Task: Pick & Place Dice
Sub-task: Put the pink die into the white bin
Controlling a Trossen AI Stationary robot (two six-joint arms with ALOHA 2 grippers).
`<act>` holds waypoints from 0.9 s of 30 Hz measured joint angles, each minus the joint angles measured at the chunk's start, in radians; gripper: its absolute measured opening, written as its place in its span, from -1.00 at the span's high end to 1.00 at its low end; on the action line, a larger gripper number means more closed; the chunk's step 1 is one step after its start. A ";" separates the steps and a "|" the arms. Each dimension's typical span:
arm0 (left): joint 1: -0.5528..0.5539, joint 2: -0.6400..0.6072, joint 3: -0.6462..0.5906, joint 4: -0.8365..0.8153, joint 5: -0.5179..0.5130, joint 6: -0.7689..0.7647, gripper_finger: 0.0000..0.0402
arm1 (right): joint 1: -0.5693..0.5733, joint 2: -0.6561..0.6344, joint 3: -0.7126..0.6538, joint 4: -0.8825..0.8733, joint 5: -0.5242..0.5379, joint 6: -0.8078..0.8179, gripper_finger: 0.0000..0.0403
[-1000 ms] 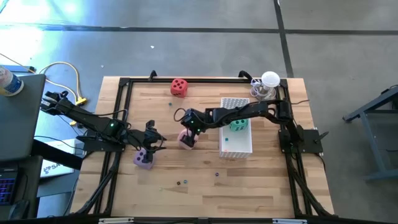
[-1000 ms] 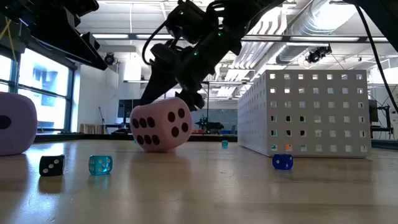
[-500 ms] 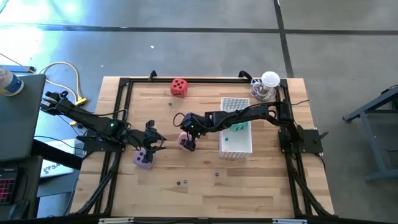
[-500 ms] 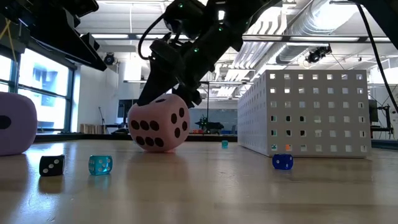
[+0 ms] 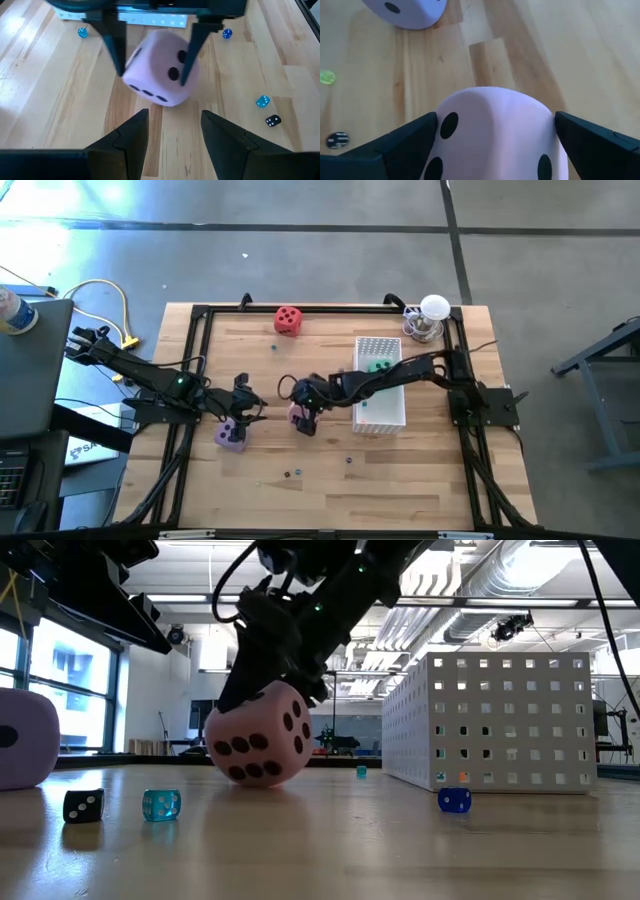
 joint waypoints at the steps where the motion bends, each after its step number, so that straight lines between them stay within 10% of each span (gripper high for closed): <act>1: 0.000 0.000 0.000 0.000 0.000 0.000 0.13 | 0.009 0.000 0.000 0.000 0.005 0.020 -0.95; 27: 0.000 0.000 0.000 -0.001 0.000 -0.008 0.13 | 0.041 0.031 -0.025 0.106 -0.008 0.112 -0.71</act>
